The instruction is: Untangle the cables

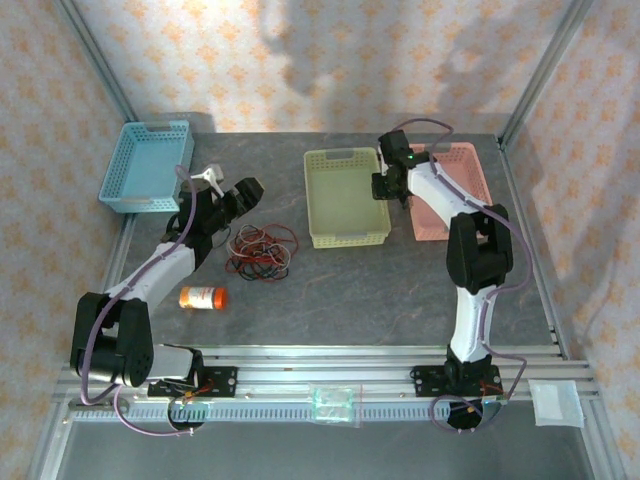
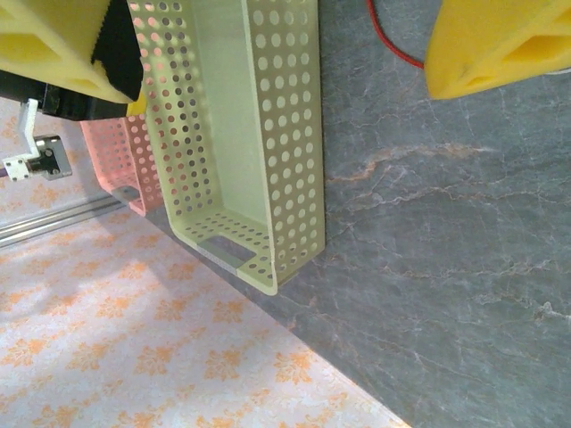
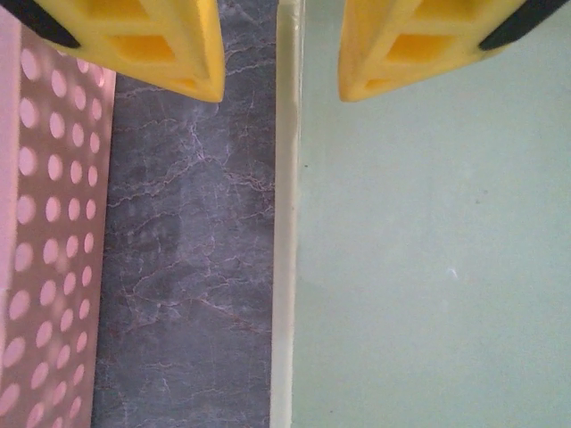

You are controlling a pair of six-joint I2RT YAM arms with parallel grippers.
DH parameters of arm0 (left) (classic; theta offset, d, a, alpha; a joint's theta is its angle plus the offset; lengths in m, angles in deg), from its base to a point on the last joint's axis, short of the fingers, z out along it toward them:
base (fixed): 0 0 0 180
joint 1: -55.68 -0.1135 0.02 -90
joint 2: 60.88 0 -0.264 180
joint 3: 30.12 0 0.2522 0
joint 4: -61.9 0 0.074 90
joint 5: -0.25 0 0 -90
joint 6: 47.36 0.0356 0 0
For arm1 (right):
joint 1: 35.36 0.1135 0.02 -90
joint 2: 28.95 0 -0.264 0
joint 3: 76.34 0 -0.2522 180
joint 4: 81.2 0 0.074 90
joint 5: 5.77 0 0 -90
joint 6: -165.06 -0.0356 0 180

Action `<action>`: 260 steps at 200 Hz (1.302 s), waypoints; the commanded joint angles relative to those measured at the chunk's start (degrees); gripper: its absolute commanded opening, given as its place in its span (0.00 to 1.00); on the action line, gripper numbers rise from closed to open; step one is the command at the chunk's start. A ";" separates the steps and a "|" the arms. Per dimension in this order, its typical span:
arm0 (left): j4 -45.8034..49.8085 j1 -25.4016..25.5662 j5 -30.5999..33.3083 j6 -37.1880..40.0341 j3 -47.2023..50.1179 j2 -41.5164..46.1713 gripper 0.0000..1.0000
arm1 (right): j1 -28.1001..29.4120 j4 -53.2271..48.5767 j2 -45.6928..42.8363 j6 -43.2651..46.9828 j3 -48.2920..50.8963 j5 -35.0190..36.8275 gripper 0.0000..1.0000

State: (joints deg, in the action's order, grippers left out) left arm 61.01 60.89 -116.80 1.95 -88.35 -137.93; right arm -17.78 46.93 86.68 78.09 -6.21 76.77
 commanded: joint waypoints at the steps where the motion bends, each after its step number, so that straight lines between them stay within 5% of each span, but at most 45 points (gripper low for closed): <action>1: -2.22 -0.42 -0.71 -0.45 0.80 1.38 0.84 | 0.18 -1.30 2.51 -0.78 -2.65 1.86 0.36; 115: -2.59 0.18 -1.86 0.35 0.73 -0.11 0.84 | 0.25 -2.28 3.46 -0.72 -3.65 1.57 0.11; 188: -0.70 9.03 -1.76 3.59 -5.25 -8.10 0.85 | -0.48 -3.24 -1.38 -0.43 0.37 6.50 0.10; 260: -2.66 11.24 -2.13 3.03 -5.01 -10.78 0.85 | -1.98 -3.62 -4.59 -0.19 4.23 10.35 0.08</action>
State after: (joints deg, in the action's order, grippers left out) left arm 60.81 71.43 -118.07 4.09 -92.17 -148.23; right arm -18.82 45.07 84.89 77.67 -3.50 82.93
